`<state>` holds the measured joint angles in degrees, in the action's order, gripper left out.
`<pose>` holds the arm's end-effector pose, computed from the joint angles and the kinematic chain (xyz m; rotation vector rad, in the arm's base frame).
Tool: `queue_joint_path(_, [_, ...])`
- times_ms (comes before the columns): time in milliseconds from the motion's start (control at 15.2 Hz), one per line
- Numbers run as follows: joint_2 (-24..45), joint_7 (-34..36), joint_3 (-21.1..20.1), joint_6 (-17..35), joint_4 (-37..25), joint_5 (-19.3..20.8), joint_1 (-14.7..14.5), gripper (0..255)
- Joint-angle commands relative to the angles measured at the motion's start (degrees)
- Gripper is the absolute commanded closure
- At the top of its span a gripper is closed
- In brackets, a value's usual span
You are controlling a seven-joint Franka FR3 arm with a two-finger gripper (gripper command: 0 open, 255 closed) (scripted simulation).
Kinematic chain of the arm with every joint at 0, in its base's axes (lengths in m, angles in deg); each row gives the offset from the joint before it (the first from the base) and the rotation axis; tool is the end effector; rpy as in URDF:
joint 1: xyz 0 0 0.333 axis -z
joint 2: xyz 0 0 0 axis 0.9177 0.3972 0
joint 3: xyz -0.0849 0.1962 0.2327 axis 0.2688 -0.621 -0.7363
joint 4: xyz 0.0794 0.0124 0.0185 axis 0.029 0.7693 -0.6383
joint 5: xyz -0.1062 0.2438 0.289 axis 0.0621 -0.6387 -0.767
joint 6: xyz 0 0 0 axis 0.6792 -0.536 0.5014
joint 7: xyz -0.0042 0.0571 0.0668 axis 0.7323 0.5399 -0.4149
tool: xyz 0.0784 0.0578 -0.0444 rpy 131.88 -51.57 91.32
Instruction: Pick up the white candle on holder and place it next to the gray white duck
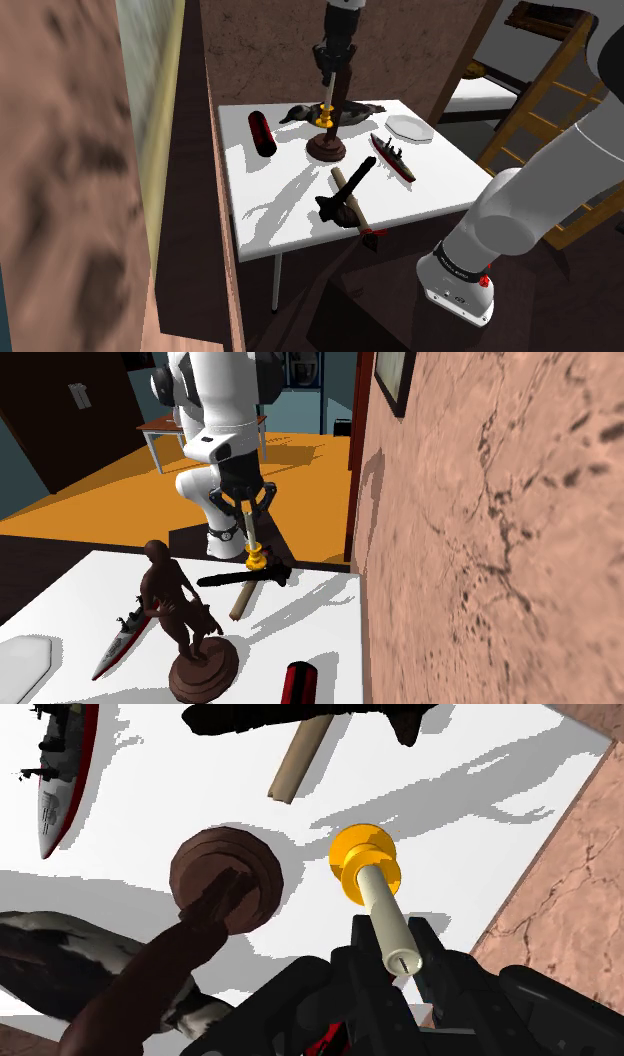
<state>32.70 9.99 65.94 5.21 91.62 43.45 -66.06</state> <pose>0.5028 0.0414 0.6087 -3.1262 0.2426 -0.0076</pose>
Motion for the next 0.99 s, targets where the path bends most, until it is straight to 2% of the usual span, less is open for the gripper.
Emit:
queue_joint_path(0, [-1.66, -3.02, 1.76, 0.42, 2.12, 0.18, 1.21, 255])
queue_joint_path(462, [-4.72, -12.58, 7.75, 0.35, 5.16, 1.50, 5.04, 255])
queue_joint_path(924, [-4.88, -22.32, 14.04, 0.16, 5.02, 3.07, 8.80, 255])
